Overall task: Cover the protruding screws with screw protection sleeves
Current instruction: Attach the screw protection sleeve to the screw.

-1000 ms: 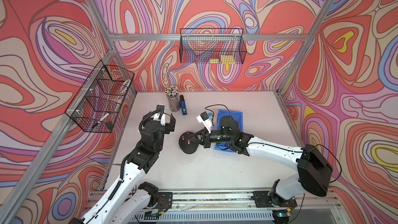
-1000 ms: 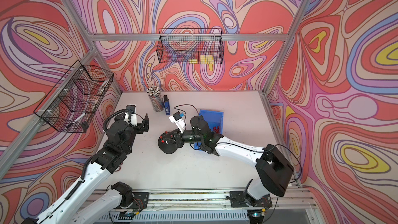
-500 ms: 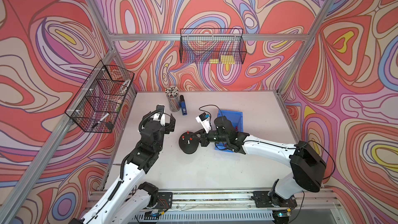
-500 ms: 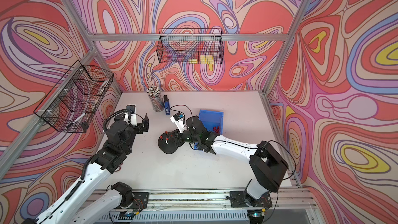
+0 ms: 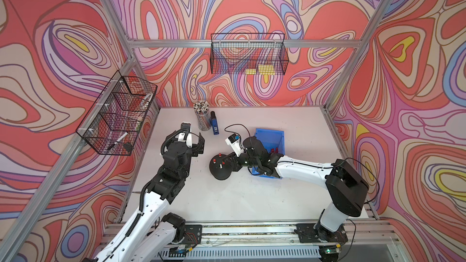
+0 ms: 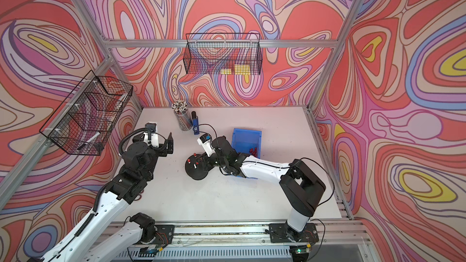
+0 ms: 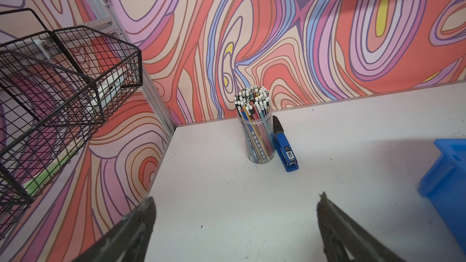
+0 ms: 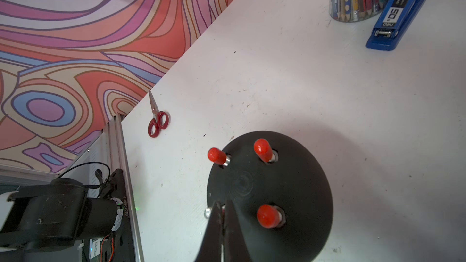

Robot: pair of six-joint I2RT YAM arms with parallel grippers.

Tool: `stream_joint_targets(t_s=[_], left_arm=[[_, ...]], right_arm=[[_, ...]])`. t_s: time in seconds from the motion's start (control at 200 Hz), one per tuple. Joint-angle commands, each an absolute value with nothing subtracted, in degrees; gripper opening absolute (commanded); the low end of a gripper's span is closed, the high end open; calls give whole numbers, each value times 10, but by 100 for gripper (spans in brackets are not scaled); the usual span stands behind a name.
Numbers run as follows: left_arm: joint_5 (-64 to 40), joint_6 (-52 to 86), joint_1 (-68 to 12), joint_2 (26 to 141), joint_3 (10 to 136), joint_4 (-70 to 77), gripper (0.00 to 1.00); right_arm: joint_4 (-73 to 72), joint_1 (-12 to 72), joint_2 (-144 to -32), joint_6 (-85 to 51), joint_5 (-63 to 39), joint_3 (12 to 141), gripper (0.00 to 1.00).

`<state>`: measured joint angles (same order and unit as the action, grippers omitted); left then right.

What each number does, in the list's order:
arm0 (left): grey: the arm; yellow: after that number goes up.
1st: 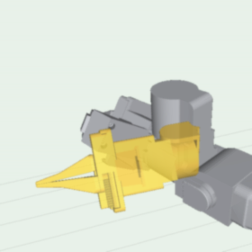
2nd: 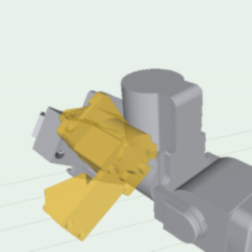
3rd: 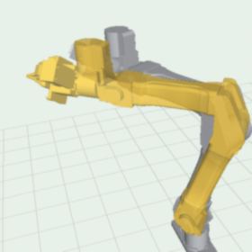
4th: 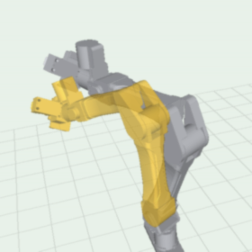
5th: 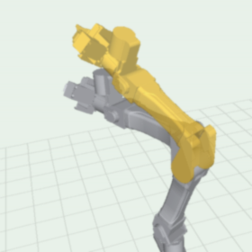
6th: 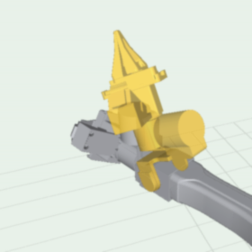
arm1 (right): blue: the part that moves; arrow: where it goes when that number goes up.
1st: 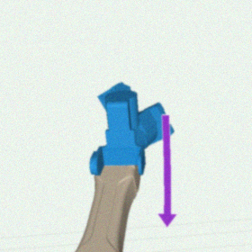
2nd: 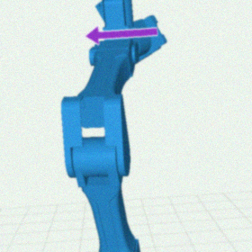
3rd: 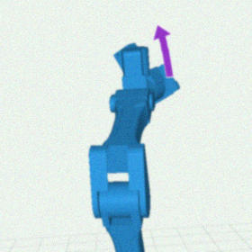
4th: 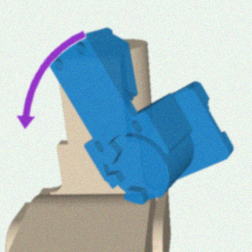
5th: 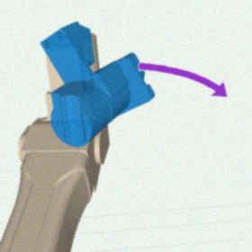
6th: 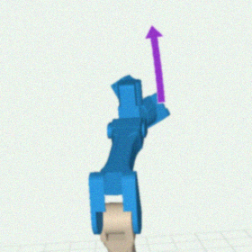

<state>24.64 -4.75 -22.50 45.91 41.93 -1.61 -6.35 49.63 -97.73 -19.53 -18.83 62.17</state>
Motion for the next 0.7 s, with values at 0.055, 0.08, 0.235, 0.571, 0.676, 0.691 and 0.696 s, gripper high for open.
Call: stream_joint_targets(t_s=[0.055,0.08,0.235,0.571,0.676,0.691,0.696], left_arm=[[243,-28,-220,452,431,-23,100],[243,-27,-220,452,430,-22,99],[242,-25,-219,454,431,-21,100],[236,-22,-213,454,431,-22,100],[235,-20,-212,454,431,-22,99],[234,-19,-211,454,431,-22,99],[235,-19,-212,454,431,-23,99]], right_arm=[[-58,502,-990,-181,-184,642,0],[-56,501,-990,-181,-185,643,0],[-52,502,-991,-180,-186,644,0],[-59,504,-994,-185,-194,644,0],[-56,505,-998,-182,-195,648,0],[-55,505,-999,-181,-196,648,0],[-55,505,-999,-181,-196,648,0]])
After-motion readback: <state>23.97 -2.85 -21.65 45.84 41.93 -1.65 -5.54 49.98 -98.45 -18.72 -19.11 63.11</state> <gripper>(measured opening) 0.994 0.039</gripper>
